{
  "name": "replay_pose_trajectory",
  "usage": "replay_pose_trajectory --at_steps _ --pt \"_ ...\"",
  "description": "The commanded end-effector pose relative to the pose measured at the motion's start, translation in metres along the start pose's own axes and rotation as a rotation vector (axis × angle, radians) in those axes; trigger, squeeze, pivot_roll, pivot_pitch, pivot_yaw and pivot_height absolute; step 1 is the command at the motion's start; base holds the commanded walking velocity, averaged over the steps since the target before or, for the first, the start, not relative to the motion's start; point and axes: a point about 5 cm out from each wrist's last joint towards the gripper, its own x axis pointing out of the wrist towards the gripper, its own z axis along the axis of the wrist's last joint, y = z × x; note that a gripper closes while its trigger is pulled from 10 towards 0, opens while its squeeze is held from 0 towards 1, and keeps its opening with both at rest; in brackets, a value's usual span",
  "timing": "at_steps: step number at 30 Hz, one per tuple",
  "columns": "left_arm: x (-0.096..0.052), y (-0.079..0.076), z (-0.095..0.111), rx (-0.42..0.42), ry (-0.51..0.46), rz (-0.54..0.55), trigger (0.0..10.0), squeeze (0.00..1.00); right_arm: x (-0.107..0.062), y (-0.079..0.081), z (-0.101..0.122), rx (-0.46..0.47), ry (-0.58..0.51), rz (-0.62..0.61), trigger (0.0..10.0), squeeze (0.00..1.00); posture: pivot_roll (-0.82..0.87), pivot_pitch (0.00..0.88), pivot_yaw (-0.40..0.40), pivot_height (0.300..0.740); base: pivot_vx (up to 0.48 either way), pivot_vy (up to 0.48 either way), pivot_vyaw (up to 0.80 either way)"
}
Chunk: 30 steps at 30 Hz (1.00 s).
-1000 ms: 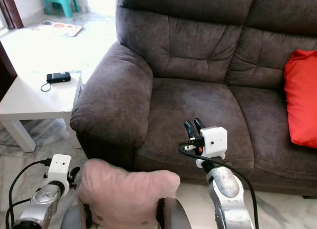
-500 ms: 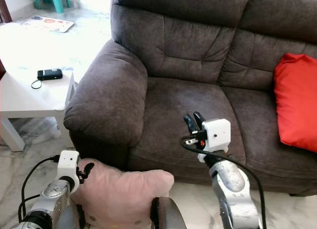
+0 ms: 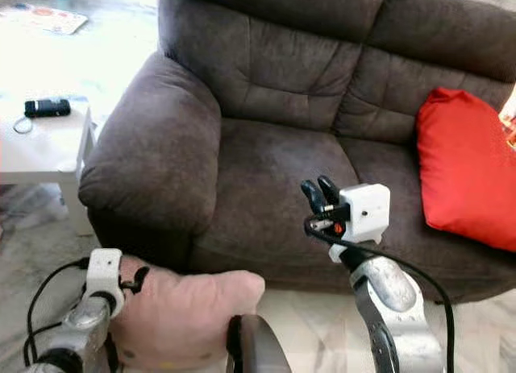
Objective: Move the pillow to the sofa from floor
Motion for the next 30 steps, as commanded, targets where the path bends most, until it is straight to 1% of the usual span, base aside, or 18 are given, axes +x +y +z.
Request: replay_pose_trajectory --at_steps 1,2,4,5,7,8,9,10,12,13,14,16,17,18,19,21,25,30 --pt "-0.001 -0.003 0.004 -0.023 -0.039 0.02 10.0 0.0 0.001 -0.001 0.002 -0.004 0.0 -0.002 10.0 0.0 -0.06 0.06 -0.288 0.565 0.0 0.0 0.0" --pt "-0.002 0.0 0.012 -0.025 -0.111 0.06 10.0 0.0 0.001 -0.006 0.001 0.002 0.001 -0.022 10.0 0.0 -0.06 0.062 -0.277 0.565 0.0 0.0 0.0" --pt "-0.003 0.003 0.016 -0.029 -0.151 0.093 10.0 0.0 0.001 -0.009 -0.001 0.004 0.002 -0.042 10.0 0.0 -0.05 0.062 -0.26 0.565 0.0 0.0 0.0" --pt "-0.009 0.006 0.023 -0.047 -0.217 0.153 10.0 0.0 0.0 -0.014 -0.003 0.005 0.0 -0.074 10.0 0.0 -0.05 0.059 -0.248 0.565 0.0 0.0 0.0" --pt "-0.015 0.007 0.028 -0.065 -0.274 0.194 10.0 0.0 -0.001 -0.018 -0.006 0.024 0.0 -0.105 10.0 0.0 -0.05 0.059 -0.24 0.565 0.0 0.0 0.0" --pt "-0.024 0.006 0.035 -0.045 -0.335 0.22 10.0 0.0 -0.002 -0.019 -0.01 0.041 0.0 -0.121 10.0 0.0 -0.04 0.056 -0.228 0.565 0.0 0.0 0.0" --pt "-0.027 0.005 0.039 -0.046 -0.362 0.224 10.0 0.0 -0.002 -0.018 -0.011 0.044 0.0 -0.125 10.0 0.0 -0.03 0.053 -0.219 0.565 0.0 0.0 0.0" --pt "-0.027 0.005 0.039 -0.046 -0.362 0.224 10.0 0.0 -0.002 -0.018 -0.011 0.044 0.0 -0.125 10.0 0.0 -0.03 0.053 -0.219 0.565 0.0 0.0 0.0" --pt "-0.04 0.0 0.051 -0.025 -0.445 0.213 10.0 0.0 -0.003 -0.016 -0.014 0.054 -0.004 -0.135 10.0 0.0 -0.01 0.047 -0.201 0.565 0.0 0.0 0.0" --pt "-0.044 -0.003 0.056 -0.016 -0.473 0.203 10.0 0.0 -0.003 -0.015 -0.016 0.058 -0.006 -0.138 10.0 0.0 -0.01 0.047 -0.201 0.565 0.0 0.0 0.0" --pt "-0.053 -0.007 0.068 0.029 -0.545 0.171 10.0 0.0 -0.002 -0.012 -0.018 0.061 -0.009 -0.141 10.0 0.0 0.0 0.038 -0.188 0.565 0.0 0.0 0.0" --pt "-0.064 -0.011 0.083 0.079 -0.615 0.147 10.0 0.0 -0.002 -0.011 -0.02 0.053 -0.019 -0.143 10.0 0.0 0.01 0.03 -0.178 0.565 0.0 0.0 0.0" --pt "-0.069 -0.012 0.094 0.106 -0.655 0.145 10.0 0.0 -0.002 -0.011 -0.021 0.055 -0.024 -0.155 10.0 0.0 0.02 0.023 -0.17 0.565 0.0 0.0 0.0" --pt "-0.069 -0.012 0.094 0.106 -0.655 0.145 10.0 0.0 -0.002 -0.011 -0.021 0.055 -0.024 -0.155 10.0 0.0 0.02 0.023 -0.17 0.565 0.0 0.0 0.0" --pt "-0.07 -0.011 0.103 0.122 -0.681 0.144 10.0 0.0 0.0 -0.012 -0.022 0.059 -0.028 -0.166 10.0 0.0 0.03 0.016 -0.158 0.565 0.0 0.0 0.0" --pt "-0.07 -0.01 0.115 0.126 -0.713 0.143 10.0 0.0 0.002 -0.013 -0.022 0.045 -0.037 -0.172 10.0 0.0 0.03 0.01 -0.151 0.565 0.0 0.0 0.0" --pt "-0.068 -0.005 0.132 0.119 -0.721 0.166 10.0 0.0 0.006 -0.014 -0.021 0.053 -0.057 -0.186 10.0 0.0 0.03 0.0 -0.13 0.565 0.0 0.0 0.0" --pt "-0.069 -0.006 0.137 0.132 -0.707 0.166 10.0 0.0 0.004 -0.013 -0.024 0.034 -0.061 -0.192 10.0 0.0 0.03 0.0 -0.117 0.565 0.0 0.0 0.0"
